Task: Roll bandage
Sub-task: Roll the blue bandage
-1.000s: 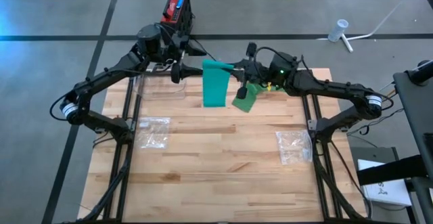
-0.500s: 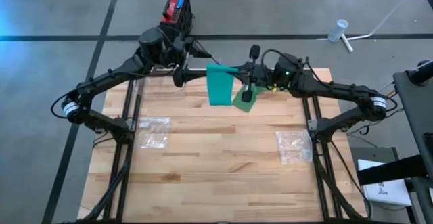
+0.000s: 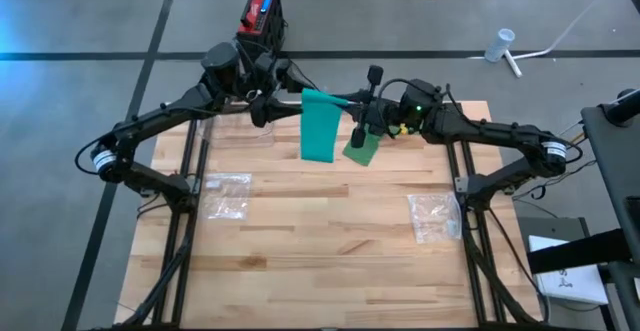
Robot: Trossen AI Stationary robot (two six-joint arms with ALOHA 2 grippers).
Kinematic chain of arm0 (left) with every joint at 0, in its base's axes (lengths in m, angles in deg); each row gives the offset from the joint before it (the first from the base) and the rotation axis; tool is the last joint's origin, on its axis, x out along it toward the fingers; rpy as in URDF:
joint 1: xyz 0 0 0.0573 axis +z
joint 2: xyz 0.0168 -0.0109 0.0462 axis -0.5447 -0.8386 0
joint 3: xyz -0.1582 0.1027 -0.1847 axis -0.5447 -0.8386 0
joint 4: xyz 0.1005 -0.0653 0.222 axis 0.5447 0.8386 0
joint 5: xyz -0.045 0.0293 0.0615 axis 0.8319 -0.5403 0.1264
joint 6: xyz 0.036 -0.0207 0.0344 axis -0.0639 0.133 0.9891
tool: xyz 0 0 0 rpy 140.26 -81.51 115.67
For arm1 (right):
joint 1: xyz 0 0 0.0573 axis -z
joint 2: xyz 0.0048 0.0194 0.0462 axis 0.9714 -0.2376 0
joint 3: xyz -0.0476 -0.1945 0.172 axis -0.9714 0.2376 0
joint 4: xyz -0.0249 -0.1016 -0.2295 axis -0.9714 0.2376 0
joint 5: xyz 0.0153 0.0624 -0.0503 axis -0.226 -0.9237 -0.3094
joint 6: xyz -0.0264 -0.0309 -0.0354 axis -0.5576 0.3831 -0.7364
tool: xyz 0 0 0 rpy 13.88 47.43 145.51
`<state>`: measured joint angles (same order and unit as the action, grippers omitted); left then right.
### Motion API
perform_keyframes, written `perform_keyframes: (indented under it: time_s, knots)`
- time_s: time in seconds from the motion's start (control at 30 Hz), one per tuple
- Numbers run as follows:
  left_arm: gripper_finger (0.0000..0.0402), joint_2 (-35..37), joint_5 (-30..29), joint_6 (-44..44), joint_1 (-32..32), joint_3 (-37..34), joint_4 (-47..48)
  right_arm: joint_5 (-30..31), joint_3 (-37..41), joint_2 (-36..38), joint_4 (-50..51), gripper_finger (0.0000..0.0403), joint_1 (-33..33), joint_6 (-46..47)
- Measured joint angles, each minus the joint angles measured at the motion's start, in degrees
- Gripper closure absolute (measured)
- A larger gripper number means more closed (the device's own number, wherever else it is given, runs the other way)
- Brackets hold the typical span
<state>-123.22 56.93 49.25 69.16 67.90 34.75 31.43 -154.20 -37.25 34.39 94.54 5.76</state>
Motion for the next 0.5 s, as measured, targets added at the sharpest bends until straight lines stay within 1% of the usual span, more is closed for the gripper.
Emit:
perform_keyframes:
  time_s: [0.17,0.4,0.5]
  knots:
    - [0.0039,-1.1,-0.4,-1.5,0.0,0.0,0.1,0.3,0.0,0.0,-0.3,0.0398,0.0,-2.5]
    - [0.0047,-2.1,-1.0,-1.3,0.0,0.0,-6.7,0.3,0.0,0.0,0.3,0.0398,0.4,0.8]
    - [0.0045,-2.2,-1.0,-1.4,0.0,0.9,-7.1,0.5,0.0,0.0,0.3,0.0398,0.5,0.6]
